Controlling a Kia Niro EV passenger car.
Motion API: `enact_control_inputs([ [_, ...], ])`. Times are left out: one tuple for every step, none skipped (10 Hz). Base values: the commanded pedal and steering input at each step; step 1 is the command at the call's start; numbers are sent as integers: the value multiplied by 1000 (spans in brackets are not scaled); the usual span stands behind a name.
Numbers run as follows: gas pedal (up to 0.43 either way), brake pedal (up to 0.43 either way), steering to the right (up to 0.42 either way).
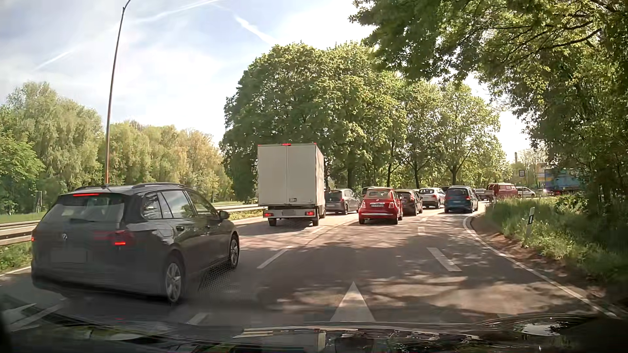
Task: Follow the waypoints while adhering to traffic rules and regulations
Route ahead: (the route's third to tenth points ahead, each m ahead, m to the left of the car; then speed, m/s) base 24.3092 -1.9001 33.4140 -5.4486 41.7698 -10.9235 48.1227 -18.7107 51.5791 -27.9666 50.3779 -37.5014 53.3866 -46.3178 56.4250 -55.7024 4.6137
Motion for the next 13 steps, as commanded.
enact_control_inputs([
  [0, 85, 30],
  [0, 73, 31],
  [0, 61, 34],
  [0, 43, 36],
  [0, 0, 39],
  [0, 0, 41],
  [0, 0, 44],
  [0, 0, 46],
  [0, 0, 49],
  [0, 0, 52],
  [0, 0, 55],
  [0, 0, 59],
  [47, 0, 64],
])
